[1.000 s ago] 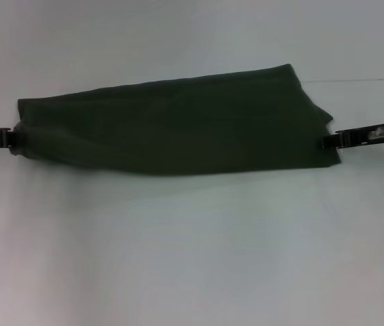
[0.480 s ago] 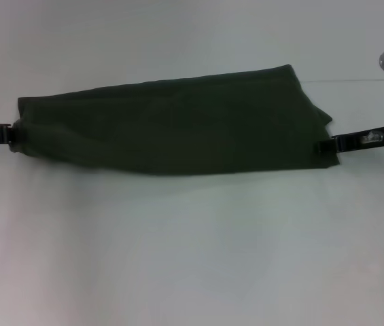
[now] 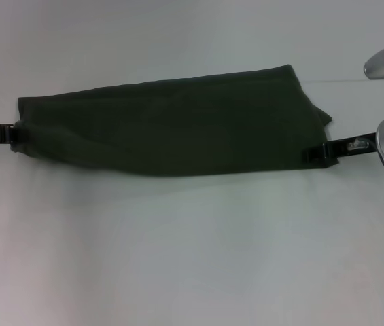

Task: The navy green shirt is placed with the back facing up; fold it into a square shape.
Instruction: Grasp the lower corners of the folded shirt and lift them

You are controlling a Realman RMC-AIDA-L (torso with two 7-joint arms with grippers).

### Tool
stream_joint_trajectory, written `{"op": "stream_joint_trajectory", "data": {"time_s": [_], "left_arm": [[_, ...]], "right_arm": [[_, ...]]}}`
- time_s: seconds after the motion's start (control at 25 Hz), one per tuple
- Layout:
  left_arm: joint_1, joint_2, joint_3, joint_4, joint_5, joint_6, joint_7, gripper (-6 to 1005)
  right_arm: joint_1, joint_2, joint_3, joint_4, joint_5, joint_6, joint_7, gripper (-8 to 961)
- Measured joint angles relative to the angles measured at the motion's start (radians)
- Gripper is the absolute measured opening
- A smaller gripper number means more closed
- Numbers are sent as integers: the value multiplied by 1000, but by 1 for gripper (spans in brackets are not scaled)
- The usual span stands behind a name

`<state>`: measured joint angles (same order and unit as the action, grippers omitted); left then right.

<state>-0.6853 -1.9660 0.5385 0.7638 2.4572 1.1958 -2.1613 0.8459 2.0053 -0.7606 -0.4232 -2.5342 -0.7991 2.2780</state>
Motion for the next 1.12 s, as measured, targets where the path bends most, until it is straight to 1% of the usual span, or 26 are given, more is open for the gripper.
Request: {"op": "stream_joint_trajectory", "data": {"time_s": [0.32, 0.52, 0.76, 1.12], "left_arm": [[-6, -1, 0, -2, 0, 1, 0, 13], [-6, -1, 0, -2, 0, 2, 0, 14], [-7, -2, 0, -2, 0, 2, 0, 14], [-6, -2, 0, -2, -3, 2, 0, 13]], "right_arm": [[2, 1, 0, 9, 0, 1, 0, 558], [2, -1, 0, 9, 0, 3, -1, 331], [1, -3, 0, 9, 0, 8, 0, 147], [2, -4, 0, 9, 0, 8, -2, 195]]}}
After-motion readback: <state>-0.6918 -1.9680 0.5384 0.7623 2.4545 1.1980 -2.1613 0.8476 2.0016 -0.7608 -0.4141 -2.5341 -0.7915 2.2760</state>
